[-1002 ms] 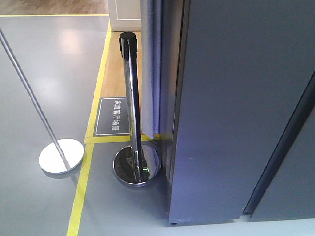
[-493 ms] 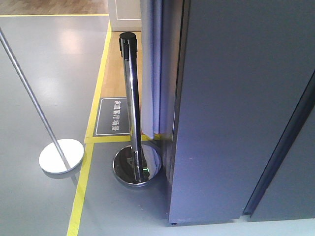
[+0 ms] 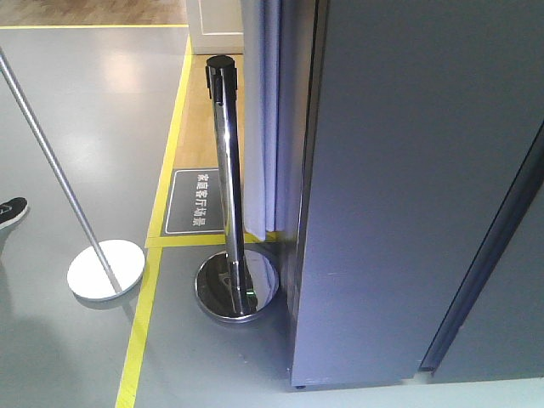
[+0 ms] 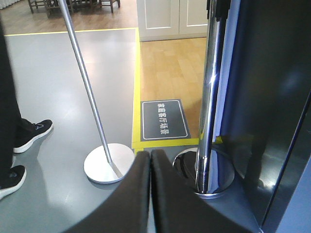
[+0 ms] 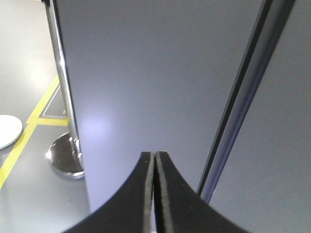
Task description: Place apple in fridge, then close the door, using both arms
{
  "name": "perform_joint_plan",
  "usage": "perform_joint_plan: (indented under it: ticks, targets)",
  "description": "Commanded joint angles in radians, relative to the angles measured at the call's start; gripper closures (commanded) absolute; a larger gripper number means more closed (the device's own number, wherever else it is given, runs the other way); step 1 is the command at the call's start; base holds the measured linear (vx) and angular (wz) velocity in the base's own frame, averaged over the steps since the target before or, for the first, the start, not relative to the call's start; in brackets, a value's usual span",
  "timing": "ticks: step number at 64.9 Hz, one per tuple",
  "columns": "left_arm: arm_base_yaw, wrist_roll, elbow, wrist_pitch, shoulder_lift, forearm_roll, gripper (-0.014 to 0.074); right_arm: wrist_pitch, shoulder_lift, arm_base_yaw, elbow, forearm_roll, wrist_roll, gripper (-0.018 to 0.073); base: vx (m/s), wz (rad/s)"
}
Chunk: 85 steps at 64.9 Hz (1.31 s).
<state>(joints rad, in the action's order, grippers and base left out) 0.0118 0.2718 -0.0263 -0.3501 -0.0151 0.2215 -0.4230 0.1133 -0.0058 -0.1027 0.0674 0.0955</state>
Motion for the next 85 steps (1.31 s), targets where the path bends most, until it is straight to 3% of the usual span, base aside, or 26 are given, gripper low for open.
perform_joint_plan:
  ticks: [1, 12, 85]
  targets:
    - [-0.002, -0.002, -0.018, 0.068, -0.011, 0.003, 0.0601, 0.079, -0.029, -0.001, 0.033, 0.003, -0.045, 0.0568, 0.00, 0.00]
    - [-0.002, -0.002, -0.018, 0.068, -0.011, 0.003, 0.0601, 0.109, -0.120, -0.001, 0.141, -0.010, -0.066, 0.0568, 0.00, 0.00]
    - [-0.002, -0.002, -0.018, 0.068, -0.010, 0.003, 0.0601, 0.112, -0.134, -0.001, 0.139, -0.006, -0.067, 0.0568, 0.00, 0.00]
